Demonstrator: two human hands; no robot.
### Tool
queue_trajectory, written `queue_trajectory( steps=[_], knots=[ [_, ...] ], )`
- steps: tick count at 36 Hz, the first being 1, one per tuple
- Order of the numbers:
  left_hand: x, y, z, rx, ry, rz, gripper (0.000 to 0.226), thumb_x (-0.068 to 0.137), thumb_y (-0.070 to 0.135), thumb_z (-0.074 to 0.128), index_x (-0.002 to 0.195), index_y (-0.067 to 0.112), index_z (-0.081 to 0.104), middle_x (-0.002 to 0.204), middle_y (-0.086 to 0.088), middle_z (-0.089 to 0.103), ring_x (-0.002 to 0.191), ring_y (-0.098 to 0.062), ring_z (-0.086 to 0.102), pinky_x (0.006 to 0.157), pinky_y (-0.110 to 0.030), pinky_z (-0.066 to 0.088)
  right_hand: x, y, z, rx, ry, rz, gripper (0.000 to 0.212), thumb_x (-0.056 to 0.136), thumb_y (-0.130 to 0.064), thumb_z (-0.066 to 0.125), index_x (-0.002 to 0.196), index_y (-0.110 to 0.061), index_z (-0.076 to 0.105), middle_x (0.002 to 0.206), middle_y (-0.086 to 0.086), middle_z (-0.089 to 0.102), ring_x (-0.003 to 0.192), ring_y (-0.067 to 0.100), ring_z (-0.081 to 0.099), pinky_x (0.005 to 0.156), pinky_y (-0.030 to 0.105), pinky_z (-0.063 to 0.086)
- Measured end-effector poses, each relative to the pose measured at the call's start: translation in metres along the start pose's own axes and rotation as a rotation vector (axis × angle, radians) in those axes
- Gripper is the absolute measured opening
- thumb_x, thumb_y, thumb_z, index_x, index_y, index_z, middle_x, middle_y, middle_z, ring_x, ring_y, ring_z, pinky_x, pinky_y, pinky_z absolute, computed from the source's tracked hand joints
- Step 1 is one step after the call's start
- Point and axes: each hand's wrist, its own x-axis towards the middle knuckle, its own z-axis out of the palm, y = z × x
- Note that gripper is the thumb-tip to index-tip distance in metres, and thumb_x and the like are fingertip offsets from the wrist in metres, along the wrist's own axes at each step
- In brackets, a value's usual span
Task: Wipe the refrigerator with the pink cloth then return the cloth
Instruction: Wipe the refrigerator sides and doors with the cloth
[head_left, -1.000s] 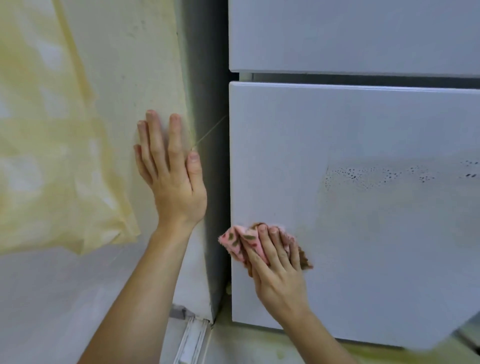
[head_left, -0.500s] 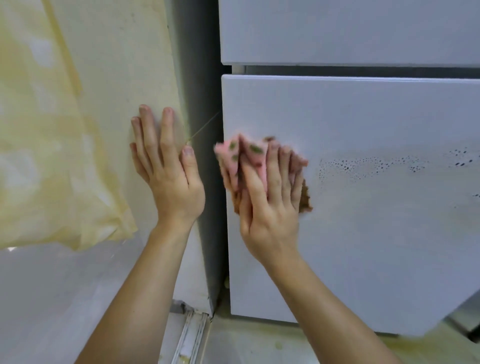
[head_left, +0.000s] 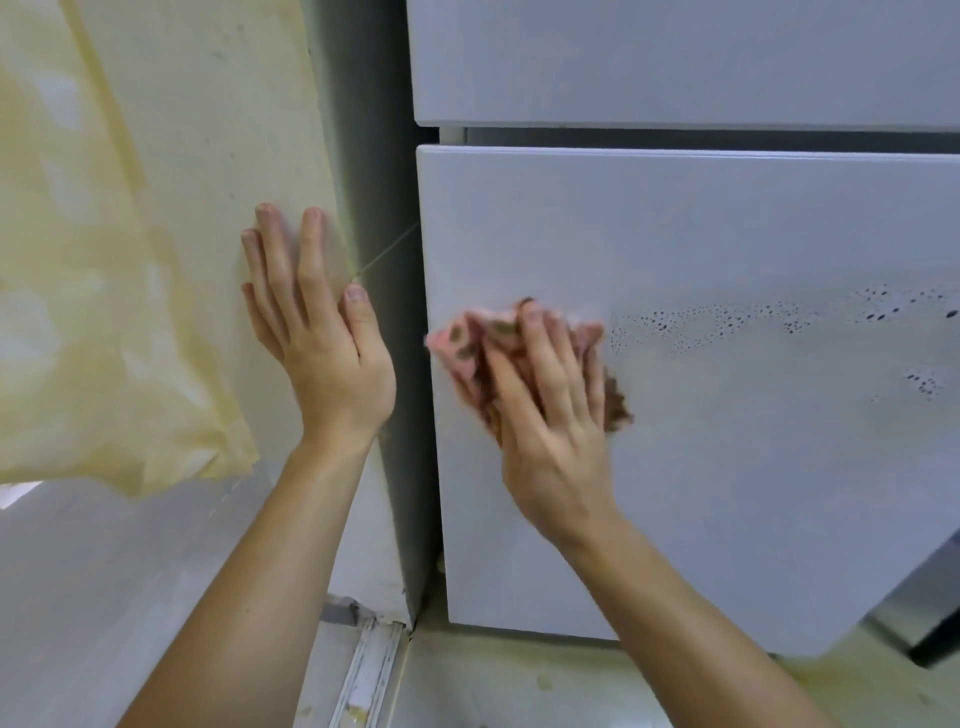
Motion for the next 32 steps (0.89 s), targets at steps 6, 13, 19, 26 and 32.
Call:
queue_trajectory(
  steps=[6, 13, 19, 26, 32],
  knots=[
    [0.002, 0.000, -0.003, -0.002, -0.011, 0.011, 0.053, 0.107, 0.013, 0.045, 0.159, 0.007, 0.038, 0.168, -0.023, 0.025, 0.158, -0.038, 0.018, 0.128, -0.056, 0.014, 0.073, -0.008, -0.009, 0.100, 0.294, 0.170, 0.037, 0.103, 0.002, 0.060, 0.140, 0.001, 0.063, 0.157, 0.019, 0.034, 0.151, 0.039, 0.030, 0.130, 0.052, 0.016],
    [0.001, -0.002, -0.001, 0.006, -0.012, 0.033, 0.052, 0.109, 0.012, 0.045, 0.159, 0.007, 0.037, 0.168, -0.024, 0.025, 0.158, -0.041, 0.018, 0.128, -0.057, 0.015, -0.039, -0.008, 0.028, 0.017, -0.130, -0.108, 0.073, 0.087, 0.004, 0.069, 0.155, -0.014, 0.050, 0.169, 0.008, 0.024, 0.162, 0.021, 0.014, 0.131, 0.044, 0.010],
    [-0.001, 0.000, -0.003, 0.005, -0.027, 0.010, 0.054, 0.108, 0.012, 0.044, 0.161, 0.009, 0.034, 0.170, -0.022, 0.022, 0.159, -0.039, 0.015, 0.129, -0.053, 0.011, -0.107, 0.020, 0.014, -0.071, -0.570, -0.389, 0.082, 0.078, 0.006, 0.038, 0.156, -0.018, 0.049, 0.172, 0.000, 0.024, 0.162, 0.015, 0.008, 0.133, 0.037, 0.002],
    [-0.004, 0.001, -0.005, 0.012, -0.034, 0.011, 0.055, 0.108, 0.012, 0.044, 0.161, 0.008, 0.033, 0.170, -0.023, 0.021, 0.159, -0.039, 0.015, 0.129, -0.055, 0.012, -0.047, 0.033, -0.007, -0.011, -0.286, -0.262, 0.078, 0.078, 0.019, 0.040, 0.150, -0.007, 0.054, 0.167, 0.011, 0.031, 0.160, 0.024, 0.022, 0.131, 0.044, 0.016],
    [-0.006, 0.005, -0.004, 0.017, -0.043, -0.011, 0.061, 0.103, 0.010, 0.047, 0.162, 0.008, 0.032, 0.170, -0.022, 0.019, 0.160, -0.038, 0.014, 0.129, -0.054, 0.011, 0.052, 0.024, -0.026, -0.071, 0.142, 0.114, 0.066, 0.093, 0.018, 0.054, 0.156, 0.002, 0.041, 0.164, 0.027, 0.029, 0.155, 0.041, 0.020, 0.131, 0.048, 0.004]
  ],
)
